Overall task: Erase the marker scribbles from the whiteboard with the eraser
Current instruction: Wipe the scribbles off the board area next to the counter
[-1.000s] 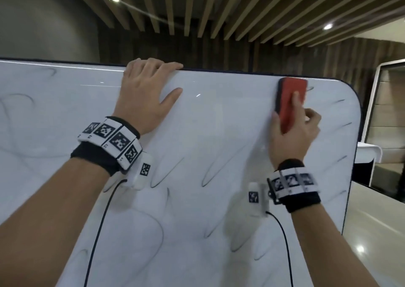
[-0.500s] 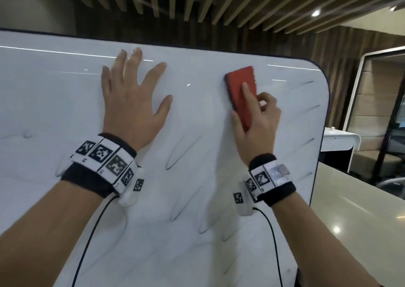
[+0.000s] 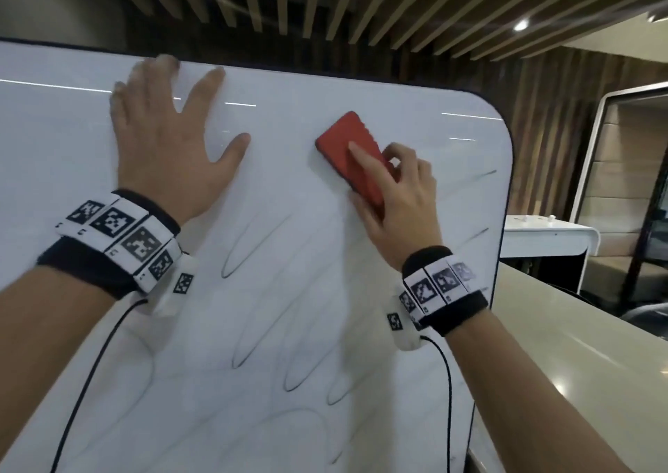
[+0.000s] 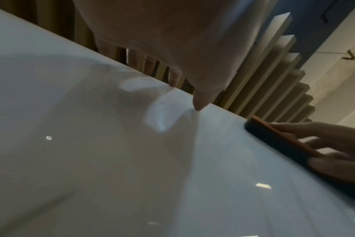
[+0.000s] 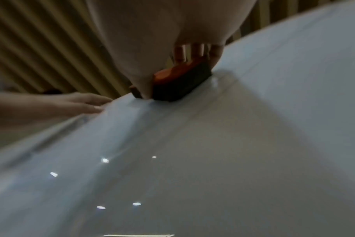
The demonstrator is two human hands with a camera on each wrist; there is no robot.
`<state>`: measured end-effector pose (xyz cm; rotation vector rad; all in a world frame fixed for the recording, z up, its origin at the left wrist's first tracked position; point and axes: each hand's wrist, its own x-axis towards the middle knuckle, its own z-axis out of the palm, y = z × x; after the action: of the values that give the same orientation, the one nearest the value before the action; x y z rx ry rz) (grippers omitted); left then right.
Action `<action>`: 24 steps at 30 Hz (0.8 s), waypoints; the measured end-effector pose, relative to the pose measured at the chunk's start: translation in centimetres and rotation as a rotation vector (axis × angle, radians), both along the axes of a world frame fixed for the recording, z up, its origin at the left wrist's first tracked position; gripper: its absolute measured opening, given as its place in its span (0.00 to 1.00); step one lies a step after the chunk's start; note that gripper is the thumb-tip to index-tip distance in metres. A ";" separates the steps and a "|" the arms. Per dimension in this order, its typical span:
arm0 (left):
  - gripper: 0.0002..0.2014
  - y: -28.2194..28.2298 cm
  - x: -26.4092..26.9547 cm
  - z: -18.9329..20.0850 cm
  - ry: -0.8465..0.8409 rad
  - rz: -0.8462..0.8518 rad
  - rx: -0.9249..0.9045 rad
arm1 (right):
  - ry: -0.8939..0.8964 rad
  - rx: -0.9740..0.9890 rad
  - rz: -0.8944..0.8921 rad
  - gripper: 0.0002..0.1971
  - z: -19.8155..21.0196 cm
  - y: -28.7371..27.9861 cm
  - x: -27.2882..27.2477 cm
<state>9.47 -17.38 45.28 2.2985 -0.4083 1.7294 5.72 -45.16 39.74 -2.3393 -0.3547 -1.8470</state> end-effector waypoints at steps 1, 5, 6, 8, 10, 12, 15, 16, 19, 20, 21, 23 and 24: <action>0.33 -0.2 0.1 0.6 -0.010 0.006 0.023 | -0.022 -0.012 -0.015 0.27 0.0 -1.4 0.1; 0.34 -1.7 0.3 2.7 -0.015 0.005 0.083 | -0.168 0.630 0.011 0.29 1.0 -6.8 -0.2; 0.34 -2.2 0.3 3.0 -0.018 0.011 0.075 | -0.171 0.757 -0.001 0.29 1.0 -6.8 -0.1; 0.33 -2.8 0.4 3.4 -0.015 0.033 0.062 | -0.182 0.627 -0.014 0.29 0.2 -4.8 -0.1; 0.33 -3.1 0.6 3.5 -0.013 0.043 0.055 | -0.097 0.252 0.021 0.28 -1.5 -3.0 -0.1; 0.34 -3.4 0.9 3.6 -0.019 0.021 0.053 | -0.025 0.070 0.012 0.27 -2.3 -4.0 -0.4; 0.35 -3.7 1.3 4.1 -0.018 -0.033 0.041 | -0.103 0.464 0.018 0.28 -0.5 -7.8 -0.8; 0.35 -3.8 1.4 4.3 -0.022 -0.037 0.039 | -0.110 0.660 0.033 0.29 0.5 -8.4 -0.9; 0.35 -3.6 1.6 4.2 -0.042 -0.034 0.055 | -0.084 0.603 -0.045 0.31 2.7 -4.9 -0.4; 0.35 -3.5 1.7 4.1 -0.047 -0.033 0.063 | -0.075 0.380 -0.063 0.31 2.9 -3.0 -0.3; 0.34 -3.4 1.7 4.0 -0.050 -0.036 0.071 | -0.049 0.169 -0.078 0.30 2.9 -1.8 -0.1; 0.34 -3.4 1.7 3.9 -0.052 -0.041 0.082 | -0.011 -0.009 -0.104 0.30 3.4 -1.9 -0.1; 0.34 -3.4 1.8 4.0 -0.057 -0.040 0.085 | -0.012 0.043 -0.120 0.30 3.9 -2.7 -0.1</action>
<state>11.22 -20.76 49.29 2.2864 -0.5452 1.7944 5.67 -47.85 43.63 -2.3706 -0.1772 -1.9011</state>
